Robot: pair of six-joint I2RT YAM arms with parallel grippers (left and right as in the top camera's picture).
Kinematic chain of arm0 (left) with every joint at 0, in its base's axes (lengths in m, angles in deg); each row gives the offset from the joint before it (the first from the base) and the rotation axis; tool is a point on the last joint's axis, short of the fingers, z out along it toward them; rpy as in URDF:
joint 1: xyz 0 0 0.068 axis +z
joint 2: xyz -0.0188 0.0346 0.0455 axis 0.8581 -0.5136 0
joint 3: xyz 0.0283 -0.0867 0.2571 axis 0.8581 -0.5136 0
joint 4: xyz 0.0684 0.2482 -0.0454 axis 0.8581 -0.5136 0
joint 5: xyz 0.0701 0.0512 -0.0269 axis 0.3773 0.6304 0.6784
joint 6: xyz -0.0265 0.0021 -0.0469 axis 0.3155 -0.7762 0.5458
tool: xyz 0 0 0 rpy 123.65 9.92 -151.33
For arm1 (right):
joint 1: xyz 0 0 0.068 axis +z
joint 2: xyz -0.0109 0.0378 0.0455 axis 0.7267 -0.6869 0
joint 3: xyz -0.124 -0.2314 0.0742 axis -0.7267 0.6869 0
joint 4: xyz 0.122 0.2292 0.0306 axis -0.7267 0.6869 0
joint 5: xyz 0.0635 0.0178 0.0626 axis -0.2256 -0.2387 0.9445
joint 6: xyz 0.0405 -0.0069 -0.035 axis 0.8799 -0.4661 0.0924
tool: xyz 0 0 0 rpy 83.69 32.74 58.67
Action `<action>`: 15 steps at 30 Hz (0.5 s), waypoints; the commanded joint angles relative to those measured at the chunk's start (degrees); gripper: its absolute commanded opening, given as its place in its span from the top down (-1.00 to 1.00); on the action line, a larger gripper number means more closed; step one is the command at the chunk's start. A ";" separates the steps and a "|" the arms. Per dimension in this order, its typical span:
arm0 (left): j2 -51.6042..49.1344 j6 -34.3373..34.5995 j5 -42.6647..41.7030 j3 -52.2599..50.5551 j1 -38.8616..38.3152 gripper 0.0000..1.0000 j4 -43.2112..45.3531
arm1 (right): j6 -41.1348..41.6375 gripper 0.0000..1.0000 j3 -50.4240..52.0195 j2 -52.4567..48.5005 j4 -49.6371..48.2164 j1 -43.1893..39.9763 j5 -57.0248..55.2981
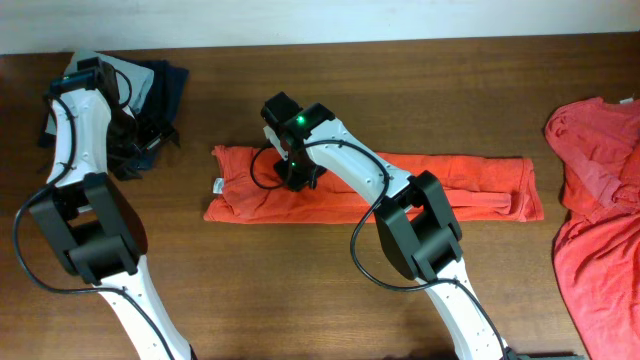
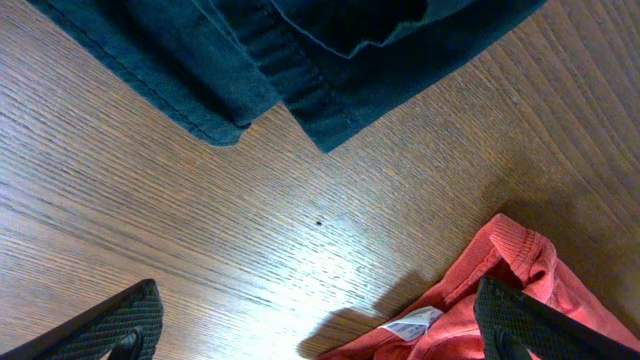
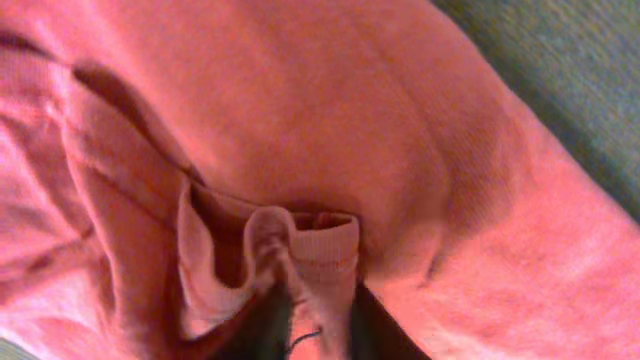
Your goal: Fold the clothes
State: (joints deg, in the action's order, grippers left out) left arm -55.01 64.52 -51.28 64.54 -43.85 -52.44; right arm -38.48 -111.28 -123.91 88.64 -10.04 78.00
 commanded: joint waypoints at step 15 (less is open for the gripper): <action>0.37 0.37 -0.42 0.72 0.04 -0.98 -0.04 | 4.02 0.92 -0.26 2.32 8.92 -0.22 -7.28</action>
State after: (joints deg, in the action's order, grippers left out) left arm -55.01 64.52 -51.28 64.54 -43.85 -52.44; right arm -36.64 -111.28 -123.88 96.59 -10.10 74.51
